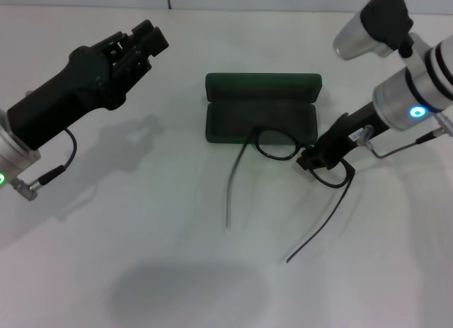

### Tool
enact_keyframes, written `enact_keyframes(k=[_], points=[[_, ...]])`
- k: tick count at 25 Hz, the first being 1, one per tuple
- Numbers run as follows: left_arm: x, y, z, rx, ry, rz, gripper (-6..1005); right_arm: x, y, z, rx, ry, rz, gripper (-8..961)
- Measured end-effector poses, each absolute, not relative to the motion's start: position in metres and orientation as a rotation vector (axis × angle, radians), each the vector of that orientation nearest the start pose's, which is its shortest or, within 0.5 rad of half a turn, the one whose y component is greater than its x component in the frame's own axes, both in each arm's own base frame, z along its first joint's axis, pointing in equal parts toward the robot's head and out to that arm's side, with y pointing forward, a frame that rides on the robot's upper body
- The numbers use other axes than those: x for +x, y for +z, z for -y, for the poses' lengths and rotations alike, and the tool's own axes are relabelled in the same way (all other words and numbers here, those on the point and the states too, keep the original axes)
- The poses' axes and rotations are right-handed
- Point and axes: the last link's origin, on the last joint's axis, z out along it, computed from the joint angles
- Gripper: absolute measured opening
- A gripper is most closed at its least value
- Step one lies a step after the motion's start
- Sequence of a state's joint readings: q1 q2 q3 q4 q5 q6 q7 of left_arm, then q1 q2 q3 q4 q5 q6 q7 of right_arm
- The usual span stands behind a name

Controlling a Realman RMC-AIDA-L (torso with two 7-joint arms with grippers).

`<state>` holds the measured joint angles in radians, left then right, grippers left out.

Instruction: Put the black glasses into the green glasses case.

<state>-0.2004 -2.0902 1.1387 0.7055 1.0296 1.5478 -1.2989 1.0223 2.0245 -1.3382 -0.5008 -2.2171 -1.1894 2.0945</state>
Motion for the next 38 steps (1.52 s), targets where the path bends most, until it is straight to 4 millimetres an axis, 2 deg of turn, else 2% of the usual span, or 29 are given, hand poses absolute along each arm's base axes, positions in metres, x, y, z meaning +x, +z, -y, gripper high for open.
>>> enact_keyframes(k=[5,7,12,20,22,23,26,30,35,38], points=[[-0.253,0.029,-0.285,-2.189,-1.442,0.649,233,0.166,-0.07,-0.407,-2.883,-0.25,-0.608,143],[-0.254,0.028,-0.283,-2.189,-1.451,0.653,232,0.167,-0.067,-0.402,-2.903,-0.193,-0.583,114],[-0.257,0.032,-0.276,-2.172,-1.477,0.651,230,0.16,-0.051,-0.386,-2.959,0.009,-0.501,112],[-0.246,0.028,-0.273,-2.242,-1.533,0.596,227,0.168,0.0,-0.346,-2.989,0.547,-0.361,113],[-0.238,0.024,-0.273,-2.303,-1.556,0.559,226,0.171,0.006,-0.343,-2.982,0.604,-0.345,114],[-0.234,0.022,-0.272,-2.335,-1.574,0.533,226,0.179,0.018,-0.335,-2.944,0.742,-0.322,115],[-0.218,0.016,-0.269,-2.42,-1.663,0.415,225,0.188,0.022,-0.333,-2.912,0.802,-0.346,116],[-0.2,0.01,-0.269,-2.471,-1.788,0.328,223,0.195,0.016,-0.332,-2.911,0.829,-0.381,118],[-0.184,-0.007,-0.272,-2.57,-1.816,0.303,31,0.193,0.011,-0.332,-2.917,0.863,-0.38,120],[-0.179,-0.019,-0.274,-2.617,-1.788,0.319,33,0.186,0.01,-0.332,-2.922,0.944,-0.348,121]])
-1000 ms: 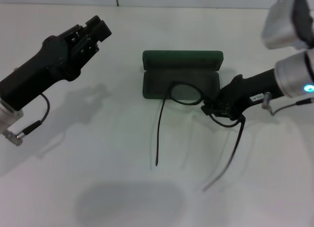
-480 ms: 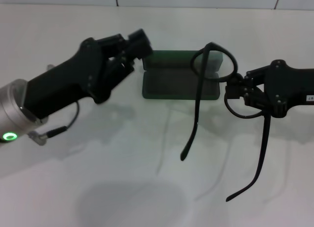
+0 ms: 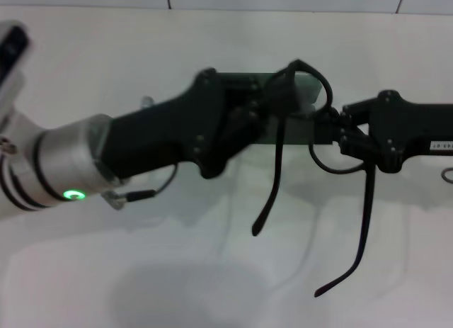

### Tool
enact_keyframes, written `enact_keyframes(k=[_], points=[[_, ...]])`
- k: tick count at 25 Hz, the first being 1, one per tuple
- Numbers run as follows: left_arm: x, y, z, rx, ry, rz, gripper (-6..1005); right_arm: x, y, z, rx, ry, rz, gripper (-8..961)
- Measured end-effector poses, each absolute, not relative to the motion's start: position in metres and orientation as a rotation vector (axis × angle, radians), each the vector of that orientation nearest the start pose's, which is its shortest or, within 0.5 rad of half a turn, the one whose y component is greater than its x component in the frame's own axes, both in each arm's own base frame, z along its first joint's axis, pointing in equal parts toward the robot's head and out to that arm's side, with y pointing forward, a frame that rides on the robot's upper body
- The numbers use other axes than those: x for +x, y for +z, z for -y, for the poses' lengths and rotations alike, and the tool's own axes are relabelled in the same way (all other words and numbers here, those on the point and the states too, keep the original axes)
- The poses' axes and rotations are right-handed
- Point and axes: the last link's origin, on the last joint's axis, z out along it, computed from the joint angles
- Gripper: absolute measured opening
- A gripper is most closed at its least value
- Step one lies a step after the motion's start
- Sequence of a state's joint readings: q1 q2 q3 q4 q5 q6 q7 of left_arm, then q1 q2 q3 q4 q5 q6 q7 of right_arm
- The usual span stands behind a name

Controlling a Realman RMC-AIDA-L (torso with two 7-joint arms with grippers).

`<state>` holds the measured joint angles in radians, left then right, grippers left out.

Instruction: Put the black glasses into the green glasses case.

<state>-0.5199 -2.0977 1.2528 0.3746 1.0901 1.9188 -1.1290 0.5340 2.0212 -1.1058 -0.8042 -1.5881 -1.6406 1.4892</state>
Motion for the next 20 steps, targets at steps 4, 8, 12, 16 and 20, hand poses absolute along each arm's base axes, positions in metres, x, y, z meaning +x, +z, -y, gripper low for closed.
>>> enact_keyframes(k=[4,8,12,16,20], points=[[-0.181,-0.033,-0.275,-2.647,-1.727,0.372,34,0.176,0.012,-0.333,-2.917,1.053,-0.315,123],[-0.184,-0.04,-0.277,-2.635,-1.683,0.401,34,0.17,0.01,-0.332,-2.941,1.084,-0.299,125],[-0.187,-0.044,-0.281,-2.622,-1.642,0.431,34,0.168,0.009,-0.33,-2.957,1.1,-0.293,126],[-0.189,-0.044,-0.281,-2.598,-1.643,0.451,34,0.17,0.009,-0.328,-2.957,1.107,-0.304,128],[-0.188,-0.041,-0.277,-2.594,-1.683,0.433,34,0.177,0.011,-0.33,-2.914,1.118,-0.341,130]])
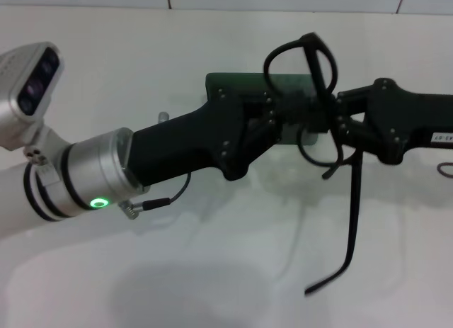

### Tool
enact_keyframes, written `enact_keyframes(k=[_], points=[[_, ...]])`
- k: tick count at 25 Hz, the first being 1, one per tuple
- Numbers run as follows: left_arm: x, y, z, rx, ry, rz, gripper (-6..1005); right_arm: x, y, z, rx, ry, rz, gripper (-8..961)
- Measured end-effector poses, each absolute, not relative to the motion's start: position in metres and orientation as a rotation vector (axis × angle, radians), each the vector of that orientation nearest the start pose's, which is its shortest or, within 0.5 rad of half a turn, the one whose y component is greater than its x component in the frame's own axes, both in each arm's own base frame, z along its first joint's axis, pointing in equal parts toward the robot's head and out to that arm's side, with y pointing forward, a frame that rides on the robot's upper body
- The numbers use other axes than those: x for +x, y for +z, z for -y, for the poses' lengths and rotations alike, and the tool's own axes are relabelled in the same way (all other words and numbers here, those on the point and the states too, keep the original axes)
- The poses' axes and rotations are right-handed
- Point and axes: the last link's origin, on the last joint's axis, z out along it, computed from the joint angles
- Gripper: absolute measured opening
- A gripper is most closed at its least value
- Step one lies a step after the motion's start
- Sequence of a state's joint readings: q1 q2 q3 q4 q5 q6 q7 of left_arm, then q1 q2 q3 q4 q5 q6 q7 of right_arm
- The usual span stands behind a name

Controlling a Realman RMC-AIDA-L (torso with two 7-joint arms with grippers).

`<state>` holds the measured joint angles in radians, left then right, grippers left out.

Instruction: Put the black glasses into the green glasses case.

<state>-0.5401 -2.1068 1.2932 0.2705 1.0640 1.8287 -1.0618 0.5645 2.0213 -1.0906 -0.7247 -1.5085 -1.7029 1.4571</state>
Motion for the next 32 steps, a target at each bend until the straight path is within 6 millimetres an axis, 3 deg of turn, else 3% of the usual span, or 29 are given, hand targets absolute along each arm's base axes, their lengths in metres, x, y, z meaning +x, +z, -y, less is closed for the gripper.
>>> enact_keyframes(k=[4,8,11,13,16,19,23,27,32], points=[[-0.192,-0.03,-0.27,-2.586,-1.728,0.37,34,0.19,0.03,-0.329,-2.8,1.199,-0.367,132],[-0.2,-0.02,-0.267,-2.6,-1.708,0.361,34,0.192,0.067,-0.313,-2.654,1.483,-0.262,134],[-0.197,-0.03,-0.26,-2.696,-1.674,0.338,34,0.186,0.086,-0.307,-2.509,1.671,-0.134,135],[-0.191,-0.041,-0.255,-2.795,-1.644,0.285,34,0.18,0.088,-0.311,-2.438,1.726,-0.073,136],[-0.177,-0.057,-0.248,-2.945,-1.619,0.173,34,0.168,0.076,-0.325,-2.41,1.747,-0.058,137],[-0.168,-0.06,-0.247,-2.973,-1.651,0.127,34,0.157,0.054,-0.339,-2.436,1.707,-0.072,138],[-0.164,-0.056,-0.248,-2.846,-1.75,0.12,34,0.148,0.016,-0.352,-2.543,1.519,-0.086,140],[-0.171,-0.046,-0.251,-2.645,-1.821,0.201,34,0.145,-0.018,-0.353,-2.686,1.328,-0.088,142],[-0.185,-0.041,-0.257,-2.535,-1.805,0.327,34,0.147,-0.032,-0.348,-2.753,1.242,-0.088,144]])
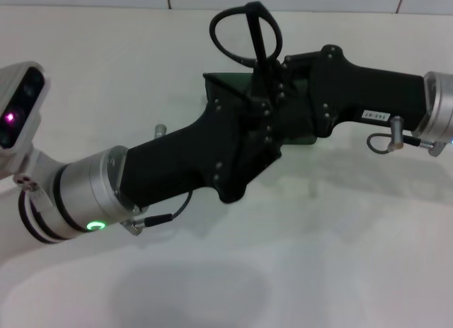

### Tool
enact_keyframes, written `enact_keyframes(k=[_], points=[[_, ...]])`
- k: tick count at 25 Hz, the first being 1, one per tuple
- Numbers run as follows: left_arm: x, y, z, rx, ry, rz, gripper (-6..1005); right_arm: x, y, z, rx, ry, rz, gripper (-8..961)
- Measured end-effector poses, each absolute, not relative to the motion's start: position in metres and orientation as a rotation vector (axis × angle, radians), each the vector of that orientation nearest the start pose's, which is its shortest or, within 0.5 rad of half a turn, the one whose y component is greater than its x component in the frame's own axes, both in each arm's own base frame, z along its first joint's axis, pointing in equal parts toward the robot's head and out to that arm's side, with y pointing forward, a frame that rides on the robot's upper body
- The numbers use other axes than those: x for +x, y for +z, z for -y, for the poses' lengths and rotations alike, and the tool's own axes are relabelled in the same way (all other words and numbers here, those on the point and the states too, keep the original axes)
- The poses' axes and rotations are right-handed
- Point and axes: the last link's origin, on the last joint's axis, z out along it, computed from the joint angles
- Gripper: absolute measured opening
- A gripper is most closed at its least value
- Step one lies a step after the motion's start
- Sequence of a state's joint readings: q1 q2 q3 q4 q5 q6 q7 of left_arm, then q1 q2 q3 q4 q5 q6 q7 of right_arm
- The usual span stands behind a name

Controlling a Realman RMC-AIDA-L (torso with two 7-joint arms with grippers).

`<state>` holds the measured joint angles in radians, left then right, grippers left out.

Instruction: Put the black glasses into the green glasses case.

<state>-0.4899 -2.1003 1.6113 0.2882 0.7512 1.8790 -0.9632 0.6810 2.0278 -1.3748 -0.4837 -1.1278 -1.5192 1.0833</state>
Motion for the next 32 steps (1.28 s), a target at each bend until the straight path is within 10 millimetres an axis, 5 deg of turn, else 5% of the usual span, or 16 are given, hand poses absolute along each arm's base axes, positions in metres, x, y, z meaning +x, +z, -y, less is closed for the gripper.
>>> enact_keyframes(k=[23,28,32], points=[[-0.197,-0.047,-0.264,-2.518,-1.712,0.498,35,0.155,-0.036,-0.348,-2.784,1.159,-0.104,154],[-0.208,-0.046,-0.257,-2.512,-1.688,0.54,35,0.155,-0.029,-0.369,-2.759,1.003,-0.088,156],[-0.216,-0.045,-0.251,-2.494,-1.669,0.564,35,0.143,-0.032,-0.389,-2.838,0.684,-0.039,158]])
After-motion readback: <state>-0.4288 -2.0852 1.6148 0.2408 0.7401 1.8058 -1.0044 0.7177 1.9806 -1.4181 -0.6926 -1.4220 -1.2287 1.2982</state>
